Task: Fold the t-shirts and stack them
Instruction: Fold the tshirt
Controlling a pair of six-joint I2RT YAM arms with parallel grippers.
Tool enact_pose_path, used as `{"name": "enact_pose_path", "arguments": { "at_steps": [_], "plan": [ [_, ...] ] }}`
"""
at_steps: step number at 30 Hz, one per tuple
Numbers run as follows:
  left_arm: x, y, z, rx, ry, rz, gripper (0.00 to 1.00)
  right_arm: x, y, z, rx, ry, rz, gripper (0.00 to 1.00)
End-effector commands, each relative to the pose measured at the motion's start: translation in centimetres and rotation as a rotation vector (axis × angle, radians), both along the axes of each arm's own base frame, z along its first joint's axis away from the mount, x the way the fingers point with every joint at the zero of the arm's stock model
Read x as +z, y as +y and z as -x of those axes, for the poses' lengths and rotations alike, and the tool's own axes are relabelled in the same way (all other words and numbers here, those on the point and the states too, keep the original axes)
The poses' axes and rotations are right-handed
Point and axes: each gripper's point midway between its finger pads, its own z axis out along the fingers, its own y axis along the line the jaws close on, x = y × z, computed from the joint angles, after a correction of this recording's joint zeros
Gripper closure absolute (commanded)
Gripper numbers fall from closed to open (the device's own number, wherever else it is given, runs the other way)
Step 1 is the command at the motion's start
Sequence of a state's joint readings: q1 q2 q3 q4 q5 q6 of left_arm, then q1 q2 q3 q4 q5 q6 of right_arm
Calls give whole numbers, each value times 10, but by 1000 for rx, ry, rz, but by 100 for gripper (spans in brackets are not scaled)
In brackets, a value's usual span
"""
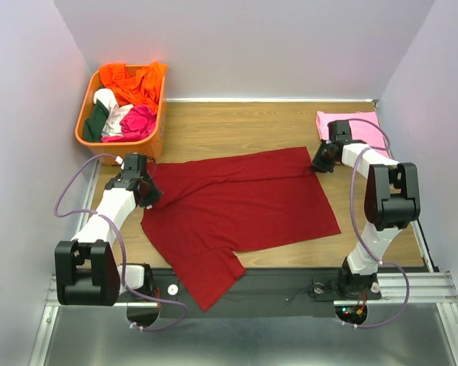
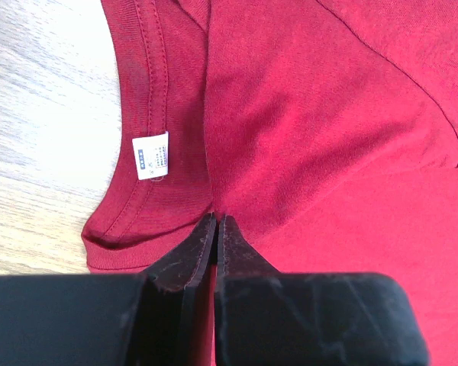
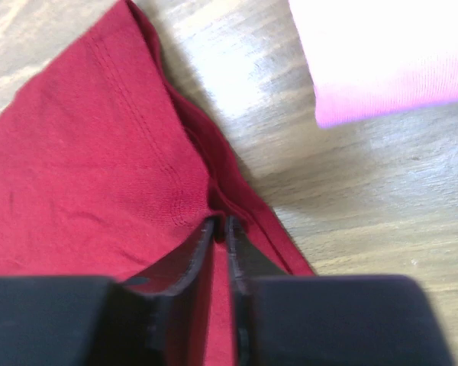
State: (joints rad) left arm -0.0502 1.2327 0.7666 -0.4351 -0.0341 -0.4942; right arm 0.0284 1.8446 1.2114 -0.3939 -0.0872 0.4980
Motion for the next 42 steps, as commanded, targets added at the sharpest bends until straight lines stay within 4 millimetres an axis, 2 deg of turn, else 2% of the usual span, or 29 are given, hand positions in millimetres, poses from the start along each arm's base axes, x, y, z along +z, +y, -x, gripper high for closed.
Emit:
{"name": "enact_pose_path", "arguments": {
  "at_steps": [1,5,10,12,17,21,26,29,31,32,33,34,37,38,42],
  "plan": [
    [20,0,-10,-13,-61,-4,100,26,6,-19,17,-76,-10,87],
    [22,0,-11,-16,-66,-5,100,25,8,-19,19,-69,-22,99],
    [31,3,-16,-4,-94,-18,100,32,4,-22,19,-80,2,99],
    [42,5,-22,4,-120,-26,100,37,3,-26,19,-90,13,99],
    [77,4,-40,6,-200,-21,100,59,3,-47,26,-135,15,99],
    [115,1,-63,3,-278,-1,100,83,6,-75,33,-200,8,99],
    [137,-3,-85,-2,-330,21,100,101,10,-104,58,-260,-3,99],
    [149,3,-95,15,-357,19,100,112,9,-123,67,-302,12,99],
    [157,8,-103,25,-377,21,100,110,7,-133,71,-309,25,99],
    [164,8,-106,25,-391,23,100,119,7,-140,74,-334,24,99],
    [167,7,-109,22,-400,23,100,122,8,-145,79,-345,25,99],
    [167,17,-113,46,-402,19,100,124,8,-148,85,-355,25,99],
    [169,20,-118,42,-395,15,100,129,11,-160,109,-381,25,99],
    [169,14,-117,20,-394,35,100,134,12,-162,117,-394,26,99],
    [163,12,-114,9,-386,39,100,140,19,-165,160,-413,3,98]
  ]
}}
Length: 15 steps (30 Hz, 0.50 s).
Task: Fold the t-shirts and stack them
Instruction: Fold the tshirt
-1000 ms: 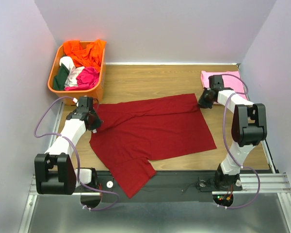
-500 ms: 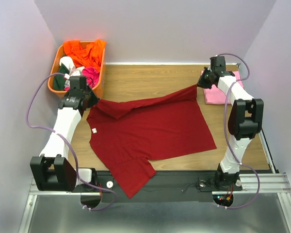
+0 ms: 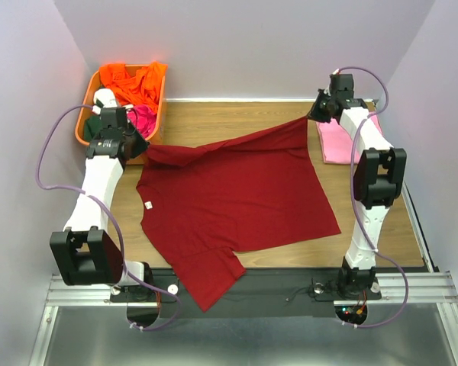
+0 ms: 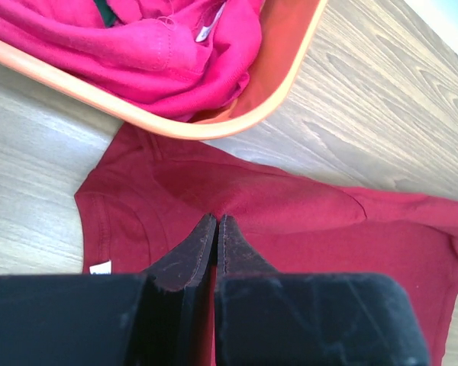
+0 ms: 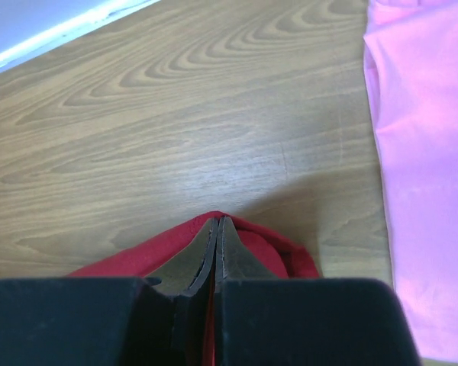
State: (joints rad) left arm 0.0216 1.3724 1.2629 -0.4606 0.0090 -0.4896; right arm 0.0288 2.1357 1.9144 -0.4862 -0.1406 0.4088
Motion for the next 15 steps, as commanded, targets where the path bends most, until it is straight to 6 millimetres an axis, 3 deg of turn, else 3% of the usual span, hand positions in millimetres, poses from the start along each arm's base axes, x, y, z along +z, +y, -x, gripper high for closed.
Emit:
{"name": "enact_pose_path", "arguments": {
  "at_steps": [1,6,15],
  "plan": [
    [16,-4,-2,-36,-51,2,100,28,11,-11,69,-83,-3,96],
    [3,-6,7,-46,-21,11,100,21,18,-2,94,-58,-40,95],
    [-6,-5,19,-60,-5,-8,100,-8,13,29,73,34,-22,96]
  ]
}}
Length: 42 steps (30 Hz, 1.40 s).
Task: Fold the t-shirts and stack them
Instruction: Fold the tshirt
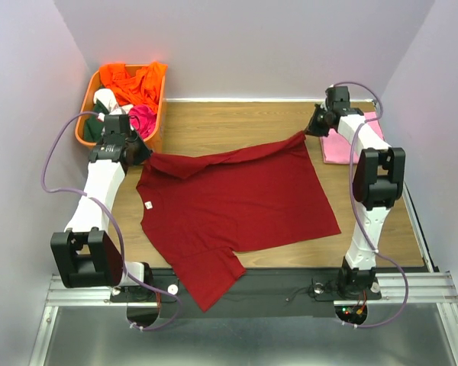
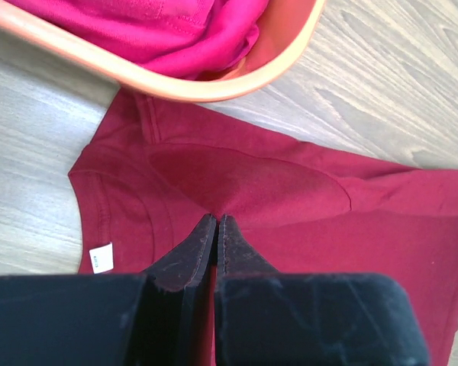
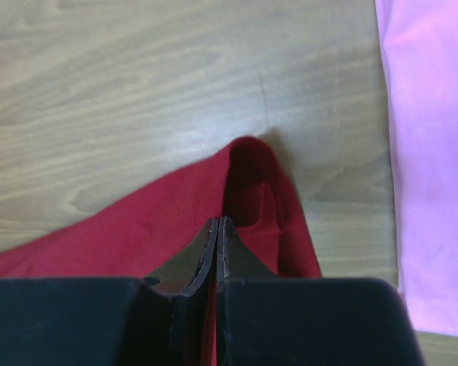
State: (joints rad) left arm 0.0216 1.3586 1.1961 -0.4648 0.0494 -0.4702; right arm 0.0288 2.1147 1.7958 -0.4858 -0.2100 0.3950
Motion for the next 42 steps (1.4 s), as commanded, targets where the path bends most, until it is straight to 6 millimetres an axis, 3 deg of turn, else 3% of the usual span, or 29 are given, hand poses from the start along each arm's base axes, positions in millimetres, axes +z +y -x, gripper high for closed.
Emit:
{"name": "enact_pose_path", "arguments": {
  "at_steps": [1,5,7,11,12,13,14,15,18,25,27,33,42],
  "plan": [
    [15,2,4,-19,-57,-21,100,26,1,0,11,-64,10,96],
    [6,0,1,-27,-45,-11,100,15,-1,-12,5,-57,19,96],
    [5,-2,-2,-38,-46,-8,100,23,0,-25,7,-88,18,96],
    [13,-2,-11,-40,-83,-5,100,23,3,-49,12,-120,13,96],
    [18,-2,-16,-40,-102,-6,100,11,2,-55,10,-106,12,96],
    [21,-2,-19,-36,-112,-6,100,21,2,-65,10,-139,11,94],
    [22,-2,-21,-36,-117,-4,100,21,2,-70,11,-148,12,90],
    [25,-3,-25,-37,-126,-1,100,16,3,-74,15,-147,13,73],
    [23,-5,-34,-47,-134,13,100,7,2,-83,30,-153,36,48],
    [14,-10,-42,-66,-115,29,100,-12,-12,-63,91,-117,153,53],
    [14,-11,-42,-73,-112,33,100,-20,-10,-59,122,-104,149,60],
    [14,-12,-40,-82,-109,35,100,-41,-1,-51,188,-69,127,63],
    [7,-13,-36,-89,-90,37,100,-28,5,-50,232,-101,118,64]
  ]
}}
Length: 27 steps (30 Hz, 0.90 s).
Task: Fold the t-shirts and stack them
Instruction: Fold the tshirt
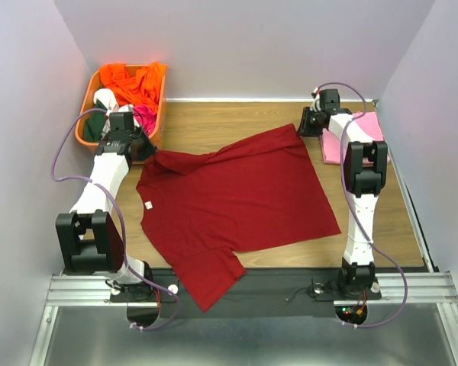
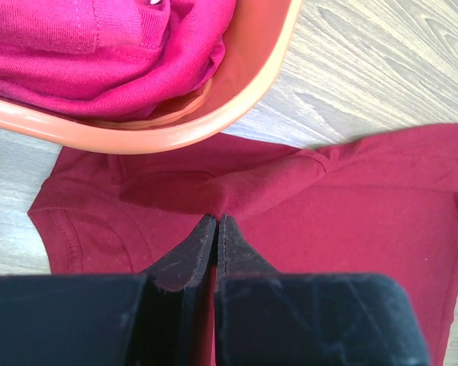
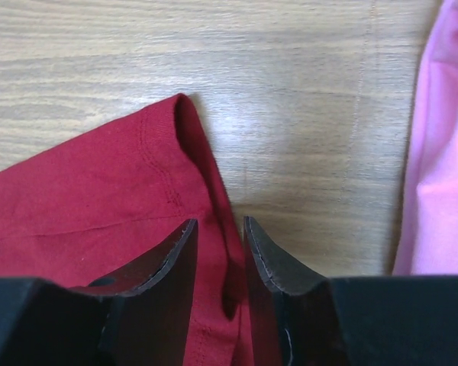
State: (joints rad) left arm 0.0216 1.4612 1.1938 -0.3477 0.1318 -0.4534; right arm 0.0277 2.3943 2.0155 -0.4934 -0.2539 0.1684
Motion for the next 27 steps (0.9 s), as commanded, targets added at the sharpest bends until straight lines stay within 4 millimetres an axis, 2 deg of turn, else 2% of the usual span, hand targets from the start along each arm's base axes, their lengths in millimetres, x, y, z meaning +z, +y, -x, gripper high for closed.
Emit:
{"name": "enact_pose_path", "arguments": {
  "at_steps": [1,7,16,27],
  "plan": [
    [26,0,-8,-14,-76,0,100,45,6,-11,48,-113,-12,64],
    [28,-1,-8,-19,-81,3,100,45,14,-11,76,-112,-43,64],
    [25,-1,-7,-23,-75,2,100,44,17,-15,80,-116,-52,70],
    [25,-1,-8,-25,-71,0,100,26,22,-14,85,-81,-69,71]
  ]
}}
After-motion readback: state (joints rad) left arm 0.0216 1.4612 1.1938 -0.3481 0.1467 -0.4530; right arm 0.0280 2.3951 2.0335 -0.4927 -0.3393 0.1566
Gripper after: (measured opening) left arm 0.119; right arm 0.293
